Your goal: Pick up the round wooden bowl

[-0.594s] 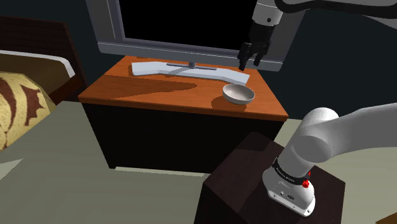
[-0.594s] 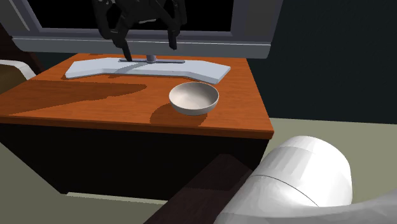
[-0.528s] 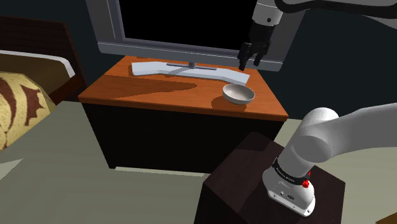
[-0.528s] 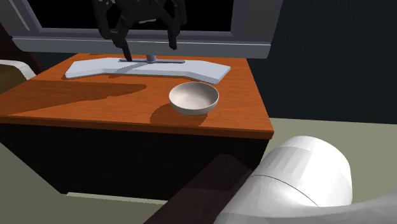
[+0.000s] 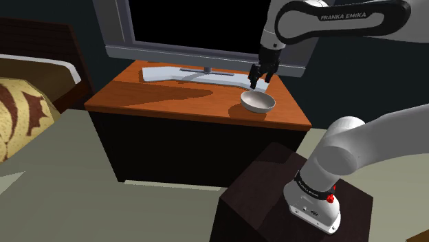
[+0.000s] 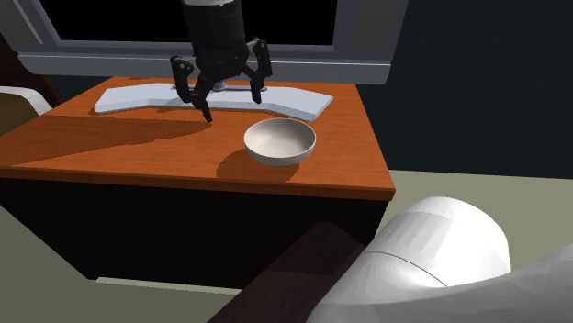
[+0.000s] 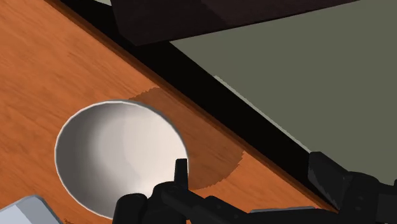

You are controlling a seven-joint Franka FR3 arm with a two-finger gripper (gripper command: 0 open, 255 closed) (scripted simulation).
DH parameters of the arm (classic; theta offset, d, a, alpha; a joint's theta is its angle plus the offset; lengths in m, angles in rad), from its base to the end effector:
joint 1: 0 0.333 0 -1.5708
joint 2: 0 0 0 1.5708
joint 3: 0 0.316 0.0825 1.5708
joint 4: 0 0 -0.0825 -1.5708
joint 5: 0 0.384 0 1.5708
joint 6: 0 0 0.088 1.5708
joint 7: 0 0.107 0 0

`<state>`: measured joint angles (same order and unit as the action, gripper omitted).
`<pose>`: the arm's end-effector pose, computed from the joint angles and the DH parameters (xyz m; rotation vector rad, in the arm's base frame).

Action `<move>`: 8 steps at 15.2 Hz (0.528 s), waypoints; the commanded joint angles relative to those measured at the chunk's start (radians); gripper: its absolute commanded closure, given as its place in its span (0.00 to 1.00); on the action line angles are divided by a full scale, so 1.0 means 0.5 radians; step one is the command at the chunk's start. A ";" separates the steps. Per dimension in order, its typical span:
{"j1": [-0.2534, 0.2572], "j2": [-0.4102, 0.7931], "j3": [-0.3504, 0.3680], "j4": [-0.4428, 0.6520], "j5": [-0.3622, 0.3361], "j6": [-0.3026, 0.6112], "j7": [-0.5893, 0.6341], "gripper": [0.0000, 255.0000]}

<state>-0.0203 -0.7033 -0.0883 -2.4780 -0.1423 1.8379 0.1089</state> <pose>0.3431 -0.0528 0.5283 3.0490 -0.2522 0.0963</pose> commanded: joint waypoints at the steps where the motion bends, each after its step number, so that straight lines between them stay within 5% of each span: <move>1: -0.019 0.106 -0.044 -0.037 -0.043 0.148 -0.037 0.00; 8: -0.074 0.510 -0.163 -0.114 -0.162 0.635 -0.114 0.00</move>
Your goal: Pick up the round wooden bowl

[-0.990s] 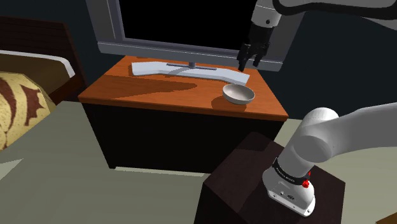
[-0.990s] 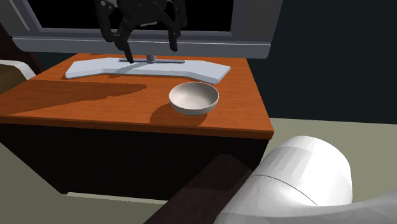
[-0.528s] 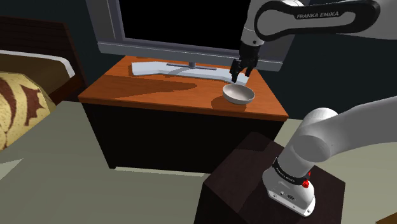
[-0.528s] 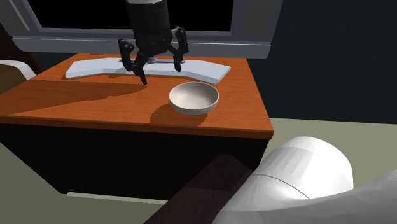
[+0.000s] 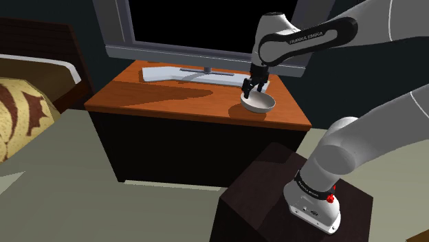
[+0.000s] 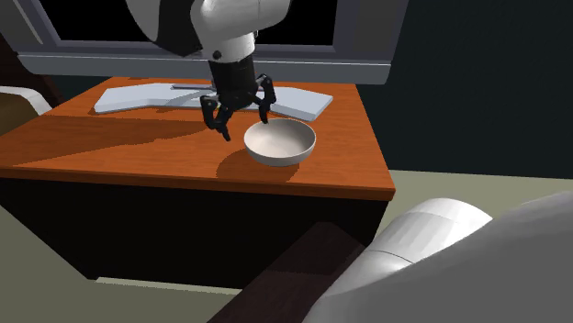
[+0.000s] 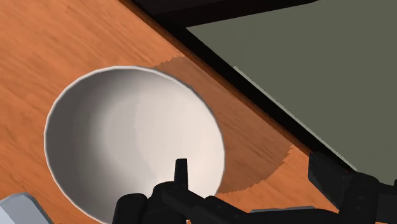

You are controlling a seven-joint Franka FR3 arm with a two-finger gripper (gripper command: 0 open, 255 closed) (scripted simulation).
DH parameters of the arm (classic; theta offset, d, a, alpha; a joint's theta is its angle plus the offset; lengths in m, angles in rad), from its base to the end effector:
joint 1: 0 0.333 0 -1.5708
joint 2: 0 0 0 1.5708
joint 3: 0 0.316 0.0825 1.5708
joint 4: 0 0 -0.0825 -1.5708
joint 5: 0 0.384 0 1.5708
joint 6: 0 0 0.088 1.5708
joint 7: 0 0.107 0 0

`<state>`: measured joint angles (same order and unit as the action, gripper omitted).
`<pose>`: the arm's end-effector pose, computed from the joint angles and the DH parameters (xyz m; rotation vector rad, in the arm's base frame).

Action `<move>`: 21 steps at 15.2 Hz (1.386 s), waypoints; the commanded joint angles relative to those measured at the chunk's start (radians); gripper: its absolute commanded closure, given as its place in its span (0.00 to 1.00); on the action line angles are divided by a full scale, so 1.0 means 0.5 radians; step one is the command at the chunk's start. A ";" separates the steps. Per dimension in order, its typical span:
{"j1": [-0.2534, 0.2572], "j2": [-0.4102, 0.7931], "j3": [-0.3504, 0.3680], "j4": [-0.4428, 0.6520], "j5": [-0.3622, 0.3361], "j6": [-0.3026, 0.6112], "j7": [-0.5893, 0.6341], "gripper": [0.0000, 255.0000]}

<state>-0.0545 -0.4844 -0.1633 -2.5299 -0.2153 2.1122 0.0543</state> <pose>0.3896 -0.0975 0.4457 3.0153 -0.2276 0.0856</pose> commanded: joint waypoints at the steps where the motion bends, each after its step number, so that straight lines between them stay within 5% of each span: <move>1: -0.012 0.140 -0.030 -0.009 -0.031 0.154 -0.014 0.00; 12: -0.032 0.383 -0.072 -0.109 -0.077 0.498 -0.001 0.00; 13: -0.032 0.378 -0.070 -0.113 -0.078 0.496 0.002 1.00; 21: -0.033 0.377 -0.072 -0.114 -0.078 0.497 -0.001 1.00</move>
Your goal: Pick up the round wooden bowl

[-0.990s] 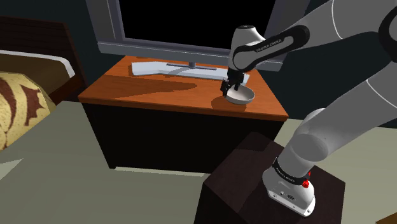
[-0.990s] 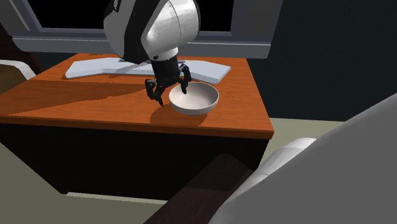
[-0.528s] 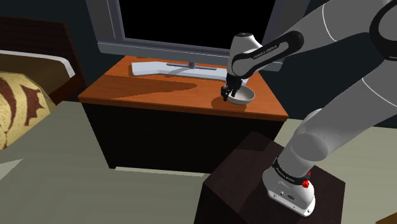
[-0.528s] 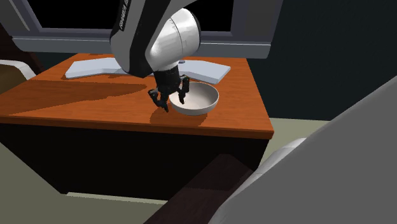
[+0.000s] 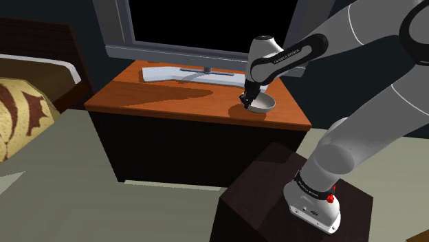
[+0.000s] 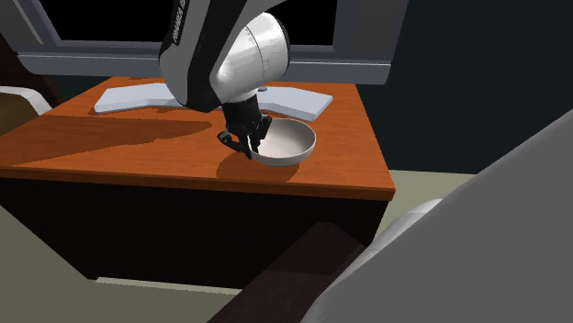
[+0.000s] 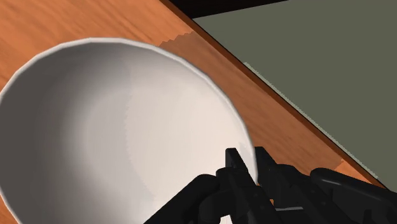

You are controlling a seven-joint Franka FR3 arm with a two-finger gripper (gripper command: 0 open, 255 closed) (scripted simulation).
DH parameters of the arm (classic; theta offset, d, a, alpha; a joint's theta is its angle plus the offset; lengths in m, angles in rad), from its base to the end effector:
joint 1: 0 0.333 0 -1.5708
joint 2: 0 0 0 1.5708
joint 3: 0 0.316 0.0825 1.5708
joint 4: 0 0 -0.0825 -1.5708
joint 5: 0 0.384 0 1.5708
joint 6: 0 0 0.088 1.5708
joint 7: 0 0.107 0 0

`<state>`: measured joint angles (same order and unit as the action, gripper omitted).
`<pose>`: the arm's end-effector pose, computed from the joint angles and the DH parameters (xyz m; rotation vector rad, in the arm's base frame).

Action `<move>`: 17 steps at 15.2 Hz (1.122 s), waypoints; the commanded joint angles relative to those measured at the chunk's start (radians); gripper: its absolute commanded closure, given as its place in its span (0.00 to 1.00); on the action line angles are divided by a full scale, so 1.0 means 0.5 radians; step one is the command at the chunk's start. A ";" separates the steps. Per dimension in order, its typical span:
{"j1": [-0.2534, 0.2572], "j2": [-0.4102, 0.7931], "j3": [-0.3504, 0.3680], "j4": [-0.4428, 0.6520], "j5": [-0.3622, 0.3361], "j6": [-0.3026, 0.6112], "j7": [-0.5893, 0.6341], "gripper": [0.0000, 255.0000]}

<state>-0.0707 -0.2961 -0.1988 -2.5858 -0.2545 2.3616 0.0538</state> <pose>0.4102 -0.1149 0.3658 2.9989 -0.2129 0.0864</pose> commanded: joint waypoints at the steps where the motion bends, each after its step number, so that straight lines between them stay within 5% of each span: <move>1: 0.000 0.006 -0.001 0.003 0.001 -0.001 0.000 1.00; 17: 0.016 -0.215 0.032 0.243 0.049 -0.460 -0.057 1.00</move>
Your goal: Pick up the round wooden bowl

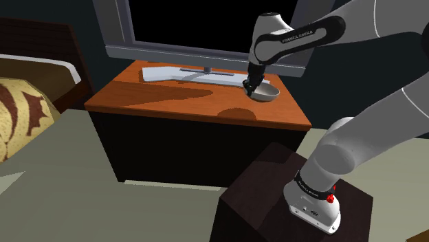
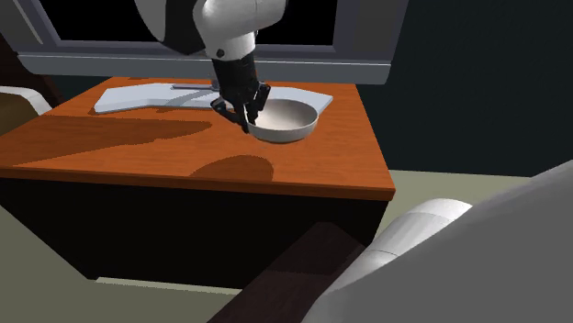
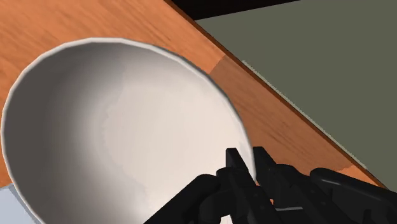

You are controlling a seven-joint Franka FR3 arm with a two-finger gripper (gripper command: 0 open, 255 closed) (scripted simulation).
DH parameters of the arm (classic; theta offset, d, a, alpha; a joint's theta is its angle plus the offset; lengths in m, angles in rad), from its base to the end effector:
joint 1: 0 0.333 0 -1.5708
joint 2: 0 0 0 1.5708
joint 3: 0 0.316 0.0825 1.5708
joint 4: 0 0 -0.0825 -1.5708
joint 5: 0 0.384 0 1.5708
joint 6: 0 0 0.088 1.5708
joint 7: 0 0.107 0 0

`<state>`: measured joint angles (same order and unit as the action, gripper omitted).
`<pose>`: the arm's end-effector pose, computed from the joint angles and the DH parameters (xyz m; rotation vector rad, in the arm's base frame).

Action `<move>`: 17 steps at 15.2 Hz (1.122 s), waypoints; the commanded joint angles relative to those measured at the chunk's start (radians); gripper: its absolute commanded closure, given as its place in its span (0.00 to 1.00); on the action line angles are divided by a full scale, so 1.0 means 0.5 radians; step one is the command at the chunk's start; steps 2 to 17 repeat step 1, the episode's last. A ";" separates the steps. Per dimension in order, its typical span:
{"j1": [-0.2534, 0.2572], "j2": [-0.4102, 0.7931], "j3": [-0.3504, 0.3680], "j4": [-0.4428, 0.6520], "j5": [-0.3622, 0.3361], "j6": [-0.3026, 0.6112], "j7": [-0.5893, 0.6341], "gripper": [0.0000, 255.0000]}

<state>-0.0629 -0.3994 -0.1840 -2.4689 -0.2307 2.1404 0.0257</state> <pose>0.4108 -0.1154 0.4419 2.9994 -0.2142 0.0830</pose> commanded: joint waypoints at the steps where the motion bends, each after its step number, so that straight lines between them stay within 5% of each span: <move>1: 0.001 -0.009 0.002 0.009 0.001 -0.017 -0.001 1.00; 17: 0.001 -0.009 0.002 0.009 0.001 -0.017 -0.001 1.00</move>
